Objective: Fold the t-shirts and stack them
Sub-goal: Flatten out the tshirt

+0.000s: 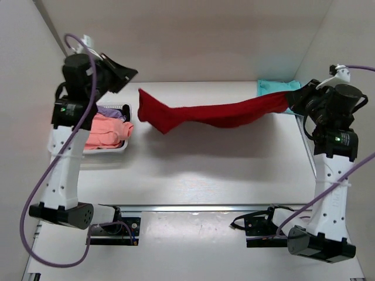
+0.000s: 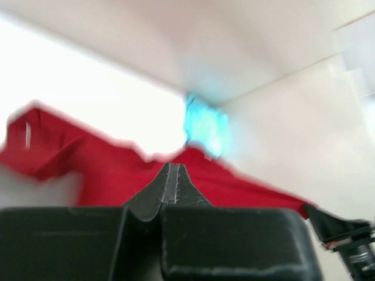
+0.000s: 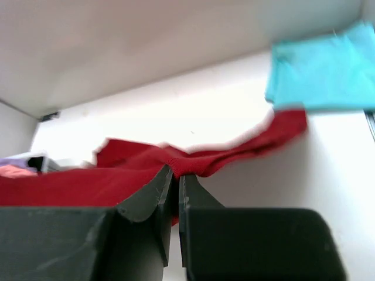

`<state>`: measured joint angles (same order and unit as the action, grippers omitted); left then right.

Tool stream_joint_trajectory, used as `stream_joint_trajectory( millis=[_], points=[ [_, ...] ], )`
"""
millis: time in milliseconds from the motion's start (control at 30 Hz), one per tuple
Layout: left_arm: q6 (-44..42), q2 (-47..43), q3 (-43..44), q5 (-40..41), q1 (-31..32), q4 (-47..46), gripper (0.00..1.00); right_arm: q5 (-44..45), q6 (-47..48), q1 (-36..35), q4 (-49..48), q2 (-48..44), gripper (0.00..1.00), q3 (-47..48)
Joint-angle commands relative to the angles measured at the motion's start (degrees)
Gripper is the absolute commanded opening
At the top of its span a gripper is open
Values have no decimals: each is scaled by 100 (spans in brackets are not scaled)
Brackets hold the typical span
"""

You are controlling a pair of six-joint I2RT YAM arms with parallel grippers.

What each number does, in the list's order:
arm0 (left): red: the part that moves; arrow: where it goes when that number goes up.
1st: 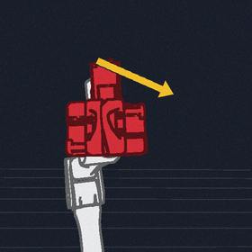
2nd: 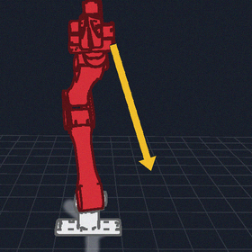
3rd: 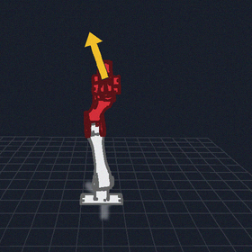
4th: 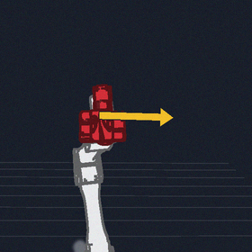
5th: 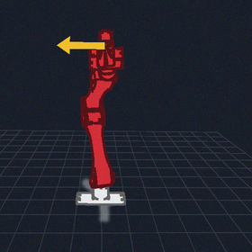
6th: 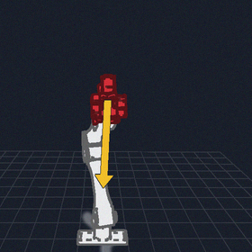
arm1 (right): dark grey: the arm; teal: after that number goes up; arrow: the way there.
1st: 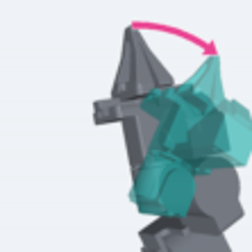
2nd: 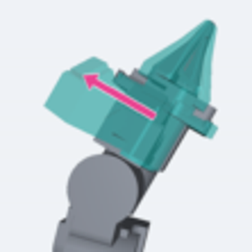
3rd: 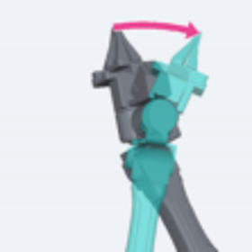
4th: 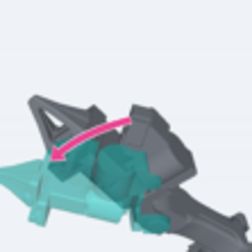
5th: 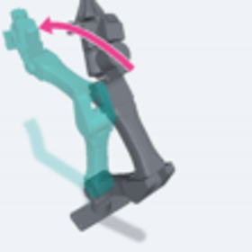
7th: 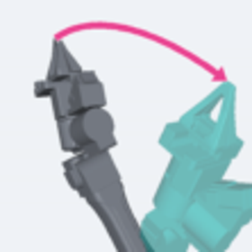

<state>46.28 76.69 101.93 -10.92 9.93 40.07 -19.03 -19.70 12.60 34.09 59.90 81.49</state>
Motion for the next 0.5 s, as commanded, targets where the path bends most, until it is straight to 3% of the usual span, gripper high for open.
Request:
stream_joint_trajectory(
  millis=[0, 133, 233, 367, 467],
  points=[
    [-85, -277, 967, 310, -131, 422, 0, -320, -25, 163, 19, -163, 0, 568],
    [12, 205, 1163, -138, -115, 537, 0, -603, -191, 103, -69, 171, 0, 771],
    [66, 154, 532, -306, -36, 221, 0, -409, -174, -178, -306, 286, 0, 491],
    [-6, 40, -1354, -1058, 69, -288, 0, -365, -139, -144, -411, 171, 0, -255],
    [310, -92, -2927, -1526, 709, -1042, 7, -330, -69, -214, -438, 110, 0, -686]
  ],
)
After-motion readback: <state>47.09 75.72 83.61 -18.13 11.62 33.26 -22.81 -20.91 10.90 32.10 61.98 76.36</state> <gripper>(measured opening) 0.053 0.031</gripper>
